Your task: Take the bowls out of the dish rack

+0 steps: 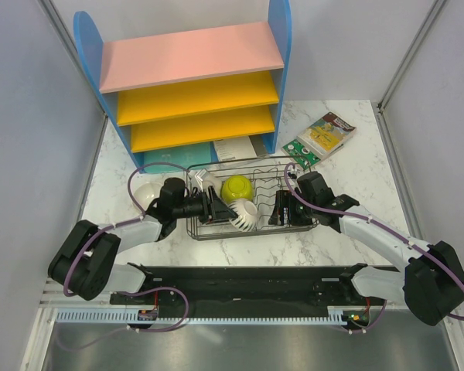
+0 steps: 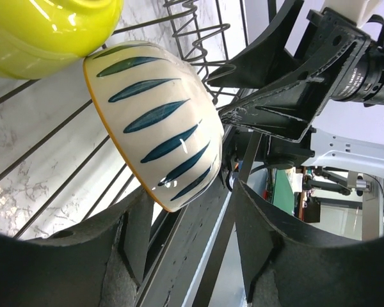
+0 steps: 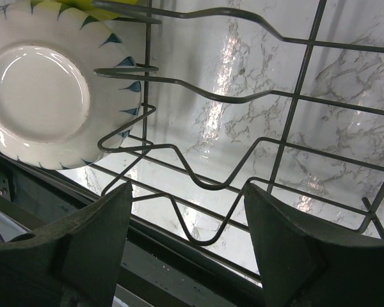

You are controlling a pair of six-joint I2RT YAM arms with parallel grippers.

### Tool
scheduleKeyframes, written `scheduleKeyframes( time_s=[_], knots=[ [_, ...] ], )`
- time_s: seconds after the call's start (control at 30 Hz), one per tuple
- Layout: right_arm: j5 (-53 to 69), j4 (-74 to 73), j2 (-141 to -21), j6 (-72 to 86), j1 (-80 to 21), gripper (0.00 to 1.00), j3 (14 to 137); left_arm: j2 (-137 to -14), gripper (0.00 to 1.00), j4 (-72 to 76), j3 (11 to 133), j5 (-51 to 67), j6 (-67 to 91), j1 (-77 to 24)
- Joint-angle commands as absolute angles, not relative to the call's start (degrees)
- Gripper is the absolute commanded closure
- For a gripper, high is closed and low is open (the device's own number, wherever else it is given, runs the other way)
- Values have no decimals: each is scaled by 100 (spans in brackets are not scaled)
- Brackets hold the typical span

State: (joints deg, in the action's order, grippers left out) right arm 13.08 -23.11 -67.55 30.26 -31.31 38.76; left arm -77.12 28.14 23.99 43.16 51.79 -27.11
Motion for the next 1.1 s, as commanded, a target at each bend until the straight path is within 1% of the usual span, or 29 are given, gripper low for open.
scheduleKeyframes(
  time_s=[0.0,0.33,0.9,1.07],
  knots=[
    [1353,-2206,-6759,3067,-3120,22,3911,-7629,41,3348,2435,4342,5370,-2681],
    [1345,-2206,-6812,3041,-3120,22,3955,-7805,45,3673,2514,4377,5537,-2681],
    [1327,-2215,-6794,3041,-3120,22,3867,-8235,48,4201,2654,4535,5774,-2681],
    [1327,-2197,-6829,3032,-3120,22,3823,-8393,50,4640,2593,4623,6002,-2689]
  ],
)
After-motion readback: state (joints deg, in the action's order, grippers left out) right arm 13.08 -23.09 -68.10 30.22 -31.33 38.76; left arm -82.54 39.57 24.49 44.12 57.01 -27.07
